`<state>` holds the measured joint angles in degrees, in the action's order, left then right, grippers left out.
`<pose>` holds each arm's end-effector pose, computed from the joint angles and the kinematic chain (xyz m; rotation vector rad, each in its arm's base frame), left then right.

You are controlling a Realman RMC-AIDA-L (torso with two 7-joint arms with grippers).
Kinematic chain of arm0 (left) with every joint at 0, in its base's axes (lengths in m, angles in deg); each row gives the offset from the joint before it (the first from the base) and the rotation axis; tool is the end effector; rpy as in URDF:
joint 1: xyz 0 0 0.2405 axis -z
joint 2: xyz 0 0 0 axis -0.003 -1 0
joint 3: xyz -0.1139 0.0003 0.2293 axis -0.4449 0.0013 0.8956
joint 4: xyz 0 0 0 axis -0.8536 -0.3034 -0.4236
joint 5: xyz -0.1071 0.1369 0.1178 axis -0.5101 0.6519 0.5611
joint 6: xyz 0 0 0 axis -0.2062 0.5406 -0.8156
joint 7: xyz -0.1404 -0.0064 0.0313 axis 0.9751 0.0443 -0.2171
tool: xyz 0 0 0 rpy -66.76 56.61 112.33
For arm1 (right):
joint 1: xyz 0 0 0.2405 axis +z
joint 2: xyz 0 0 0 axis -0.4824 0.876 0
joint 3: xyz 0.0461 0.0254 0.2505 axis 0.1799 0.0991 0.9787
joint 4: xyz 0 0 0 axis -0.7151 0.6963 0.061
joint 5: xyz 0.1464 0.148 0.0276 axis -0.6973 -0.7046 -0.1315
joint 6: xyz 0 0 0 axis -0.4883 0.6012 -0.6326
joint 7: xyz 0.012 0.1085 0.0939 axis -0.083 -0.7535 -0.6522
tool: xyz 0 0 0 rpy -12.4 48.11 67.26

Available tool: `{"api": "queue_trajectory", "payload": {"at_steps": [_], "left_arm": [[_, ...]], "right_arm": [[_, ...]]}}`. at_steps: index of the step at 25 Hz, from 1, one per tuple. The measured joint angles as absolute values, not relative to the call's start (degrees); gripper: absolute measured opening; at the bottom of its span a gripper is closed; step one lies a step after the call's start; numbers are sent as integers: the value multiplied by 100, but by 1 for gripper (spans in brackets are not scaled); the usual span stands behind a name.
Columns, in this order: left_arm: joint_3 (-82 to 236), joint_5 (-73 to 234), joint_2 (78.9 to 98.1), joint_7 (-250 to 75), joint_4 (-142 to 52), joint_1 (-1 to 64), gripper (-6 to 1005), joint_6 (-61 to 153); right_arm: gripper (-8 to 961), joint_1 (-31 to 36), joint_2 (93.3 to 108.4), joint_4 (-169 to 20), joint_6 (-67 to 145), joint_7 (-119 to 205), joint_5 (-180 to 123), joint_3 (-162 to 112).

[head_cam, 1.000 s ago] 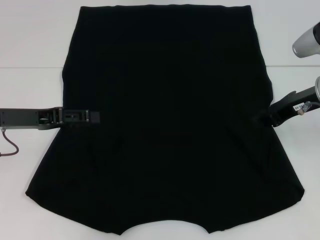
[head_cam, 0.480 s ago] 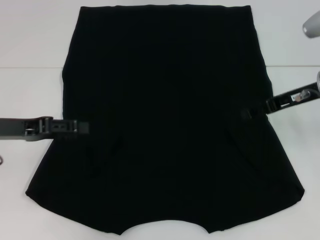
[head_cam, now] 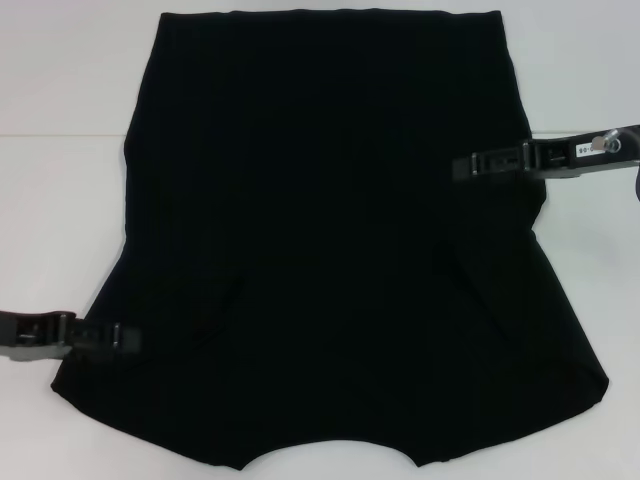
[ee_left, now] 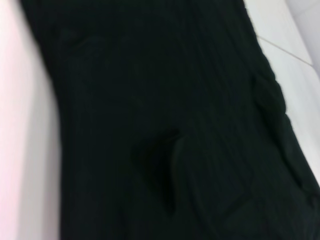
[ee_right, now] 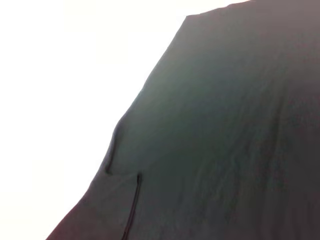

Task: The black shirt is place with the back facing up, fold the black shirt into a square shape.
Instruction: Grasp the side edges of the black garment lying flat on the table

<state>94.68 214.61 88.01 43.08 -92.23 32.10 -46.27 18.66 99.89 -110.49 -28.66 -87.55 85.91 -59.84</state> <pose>-0.3155 0.3154 0.0733 -2.2910 -1.8272 -0.3127 0.2095 0.4341 0.0462 -2.4038 1.4022 0.4021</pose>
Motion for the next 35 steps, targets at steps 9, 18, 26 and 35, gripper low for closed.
{"api": "queue_trajectory", "payload": {"at_steps": [9, 18, 26, 35], "left_arm": [[8980, 21856, 8804, 4521, -9441, 3015, 582, -4603], [8871, 22146, 8802, 4834, -9485, 2975, 581, -4338], [8846, 22306, 8806, 5005, -9489, 2957, 582, -4207], [8870, 22379, 8859, 5029, -9403, 2963, 581, -4139]], "right_arm": [[809, 1723, 9915, -11047, -2886, -8974, 8575, -5911], [809, 1678, 9896, -11047, -2906, -8979, 8567, -5857], [808, 1663, 9875, -11047, -2908, -8979, 8568, -5858], [809, 1656, 9871, -11047, -2890, -8979, 8562, -5858]]}}
